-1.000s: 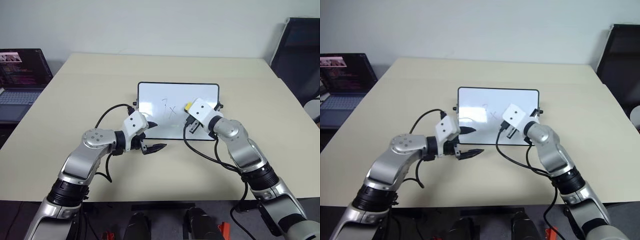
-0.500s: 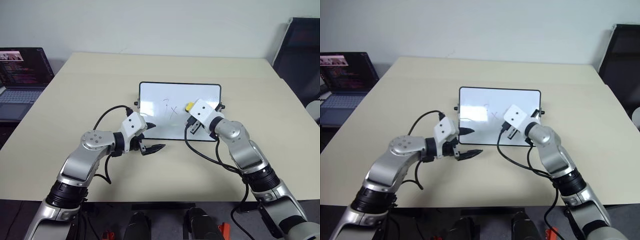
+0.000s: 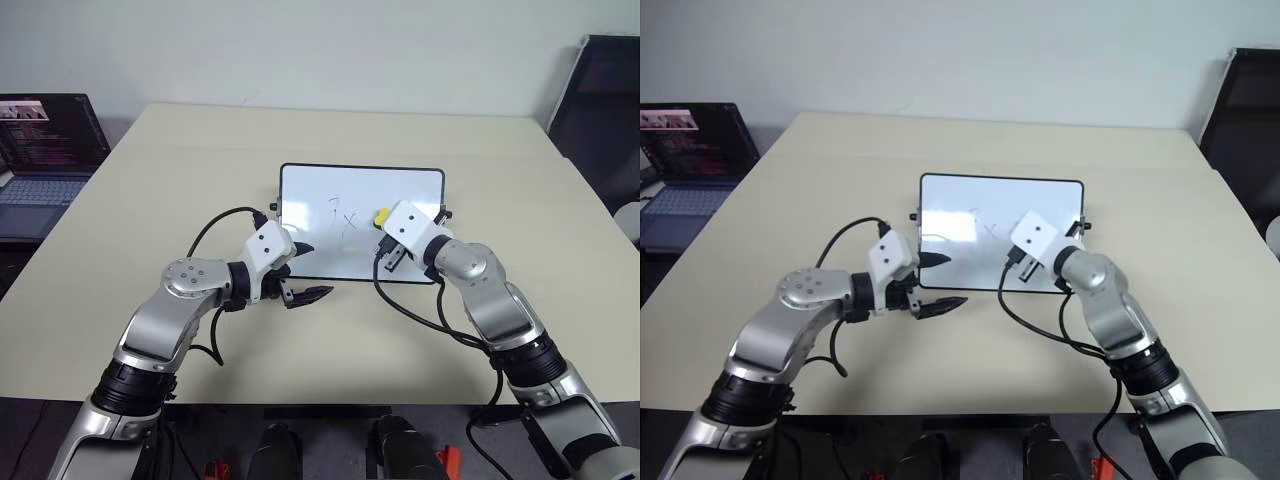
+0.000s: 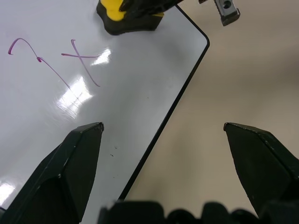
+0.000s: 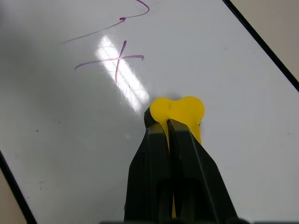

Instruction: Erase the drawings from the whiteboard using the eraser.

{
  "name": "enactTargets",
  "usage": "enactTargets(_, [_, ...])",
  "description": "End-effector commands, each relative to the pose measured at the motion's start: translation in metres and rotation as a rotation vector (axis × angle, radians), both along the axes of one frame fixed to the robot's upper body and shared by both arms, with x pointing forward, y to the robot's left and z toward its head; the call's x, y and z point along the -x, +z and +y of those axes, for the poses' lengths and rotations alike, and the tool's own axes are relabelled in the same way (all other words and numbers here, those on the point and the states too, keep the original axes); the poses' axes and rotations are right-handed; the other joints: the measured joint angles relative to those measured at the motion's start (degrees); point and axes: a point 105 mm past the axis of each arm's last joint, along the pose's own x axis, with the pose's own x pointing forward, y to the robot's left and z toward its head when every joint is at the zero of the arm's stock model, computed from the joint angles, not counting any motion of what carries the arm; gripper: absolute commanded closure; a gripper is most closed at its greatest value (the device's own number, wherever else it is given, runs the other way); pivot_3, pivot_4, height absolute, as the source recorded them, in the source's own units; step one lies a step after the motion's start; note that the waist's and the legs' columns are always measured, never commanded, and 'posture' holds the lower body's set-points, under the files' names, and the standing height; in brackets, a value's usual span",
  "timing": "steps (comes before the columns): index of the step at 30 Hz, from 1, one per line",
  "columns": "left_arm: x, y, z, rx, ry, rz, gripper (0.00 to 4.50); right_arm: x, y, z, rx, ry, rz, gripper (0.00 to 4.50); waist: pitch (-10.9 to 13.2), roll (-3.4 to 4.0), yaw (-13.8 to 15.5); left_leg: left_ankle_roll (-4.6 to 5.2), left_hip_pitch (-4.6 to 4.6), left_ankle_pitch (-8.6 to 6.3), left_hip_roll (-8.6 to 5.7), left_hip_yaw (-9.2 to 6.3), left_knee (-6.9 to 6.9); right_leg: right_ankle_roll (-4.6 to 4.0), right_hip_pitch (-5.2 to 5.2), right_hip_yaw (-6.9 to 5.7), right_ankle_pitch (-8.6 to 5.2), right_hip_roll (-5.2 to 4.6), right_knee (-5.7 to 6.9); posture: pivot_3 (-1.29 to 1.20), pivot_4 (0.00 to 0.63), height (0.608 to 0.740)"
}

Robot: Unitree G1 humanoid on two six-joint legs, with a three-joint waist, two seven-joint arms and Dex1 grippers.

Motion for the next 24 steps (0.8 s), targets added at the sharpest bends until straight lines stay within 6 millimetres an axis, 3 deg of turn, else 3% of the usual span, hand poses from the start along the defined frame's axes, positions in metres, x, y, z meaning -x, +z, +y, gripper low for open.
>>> enactTargets(1, [0.001, 0.018, -0.003, 0.023, -0.025, -0.057, 0.00, 0.010, 0.021, -0.006, -0.044, 0.006, -0.027, 4.50, 0.02, 0.01, 0.04, 0.00, -0.02, 0.00, 0.00, 0.00, -0.03, 0.00, -0.03, 0.00, 0.00, 0.00, 0.00, 0.00, 0.150, 0.740])
enactTargets(7, [0.004, 0.017, -0.001, 0.026, -0.053, -0.043, 0.00, 0.047, 0.030, -0.023, -0.040, 0.043, 0.040, 4.50, 0.04, 0.01, 0.25, 0.00, -0.07, 0.00, 0.00, 0.01, -0.30, -0.02, -0.16, 0.00, -0.12, 0.00, -0.01, 0.00, 0.150, 0.740])
enactTargets(15, [0.006, 0.014, -0.007, 0.033, -0.116, -0.033, 0.00, 0.106, 0.008, -0.054, -0.024, 0.012, 0.244, 4.50, 0.04, -0.01, 0.45, -0.01, -0.06, -0.01, 0.00, 0.00, -0.58, -0.05, -0.23, -0.05, -0.36, -0.01, 0.00, 0.00, 0.150, 0.740])
enactTargets(19, [0.013, 0.013, -0.018, 0.031, -0.214, -0.035, 0.00, 0.112, -0.021, -0.072, -0.086, -0.124, 0.338, 4.50, 0.03, -0.07, 0.36, -0.01, -0.04, -0.01, -0.01, 0.02, -0.54, -0.05, -0.24, -0.03, -0.36, -0.03, 0.01, 0.00, 0.150, 0.740])
enactTargets(21, [0.022, 0.018, -0.030, 0.051, -0.313, -0.048, 0.00, 0.106, -0.038, -0.092, -0.135, -0.256, 0.350, 4.50, 0.01, -0.11, 0.38, -0.01, -0.04, -0.01, -0.01, 0.02, -0.51, -0.05, -0.21, -0.04, -0.36, -0.03, 0.01, 0.00, 0.150, 0.740])
enactTargets(24, [0.029, 0.022, -0.040, 0.068, -0.405, -0.061, 0.00, 0.100, -0.049, -0.104, -0.181, -0.330, 0.355, 4.50, 0.03, -0.13, 0.37, -0.01, -0.05, -0.01, -0.05, 0.07, -0.44, -0.06, -0.18, -0.01, -0.35, -0.09, -0.02, 0.00, 0.150, 0.740])
